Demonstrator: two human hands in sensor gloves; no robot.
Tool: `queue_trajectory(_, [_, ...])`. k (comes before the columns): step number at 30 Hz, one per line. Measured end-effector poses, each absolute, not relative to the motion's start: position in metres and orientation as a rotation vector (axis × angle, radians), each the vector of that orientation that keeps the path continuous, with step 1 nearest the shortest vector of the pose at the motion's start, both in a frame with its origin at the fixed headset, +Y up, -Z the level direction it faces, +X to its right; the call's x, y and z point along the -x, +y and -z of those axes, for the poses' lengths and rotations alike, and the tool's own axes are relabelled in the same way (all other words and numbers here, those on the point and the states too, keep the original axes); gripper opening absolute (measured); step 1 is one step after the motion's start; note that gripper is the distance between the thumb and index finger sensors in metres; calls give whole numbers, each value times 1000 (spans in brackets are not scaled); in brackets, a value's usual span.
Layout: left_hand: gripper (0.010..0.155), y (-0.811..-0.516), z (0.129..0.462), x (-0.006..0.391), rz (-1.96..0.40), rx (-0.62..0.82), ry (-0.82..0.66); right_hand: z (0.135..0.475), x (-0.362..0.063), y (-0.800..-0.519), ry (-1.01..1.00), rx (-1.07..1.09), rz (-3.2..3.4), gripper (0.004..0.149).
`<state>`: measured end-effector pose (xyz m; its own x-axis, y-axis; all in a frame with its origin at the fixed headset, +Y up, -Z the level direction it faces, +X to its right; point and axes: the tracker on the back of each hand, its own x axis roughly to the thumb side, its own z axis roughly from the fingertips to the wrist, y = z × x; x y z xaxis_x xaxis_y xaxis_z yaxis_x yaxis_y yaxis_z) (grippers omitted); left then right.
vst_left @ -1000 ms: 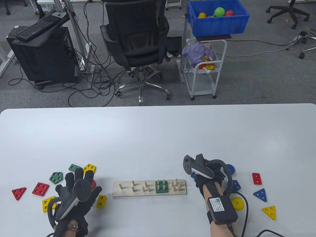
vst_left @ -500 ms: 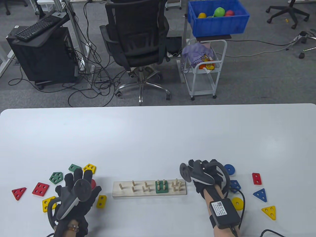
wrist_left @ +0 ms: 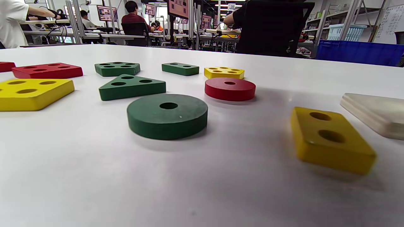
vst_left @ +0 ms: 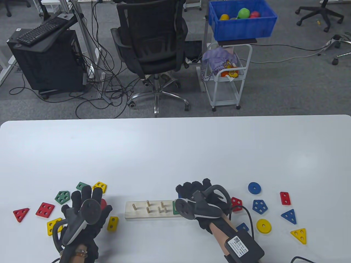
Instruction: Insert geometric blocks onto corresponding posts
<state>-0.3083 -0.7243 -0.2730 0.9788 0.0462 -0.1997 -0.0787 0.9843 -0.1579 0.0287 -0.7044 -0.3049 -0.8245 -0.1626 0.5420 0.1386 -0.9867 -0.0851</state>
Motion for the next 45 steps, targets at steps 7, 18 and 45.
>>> queue_trajectory(7, [77, -725, 273, 308, -59, 176, 196, 304, -16, -716, 29, 895, 2841, 67])
queue_trajectory(18, [77, -725, 274, 308, -58, 185, 193, 311, -29, -716, 31, 800, 2940, 72])
queue_trajectory(45, [77, -733, 274, 298, -2, 213, 174, 322, -164, -758, -301, -50, 2895, 61])
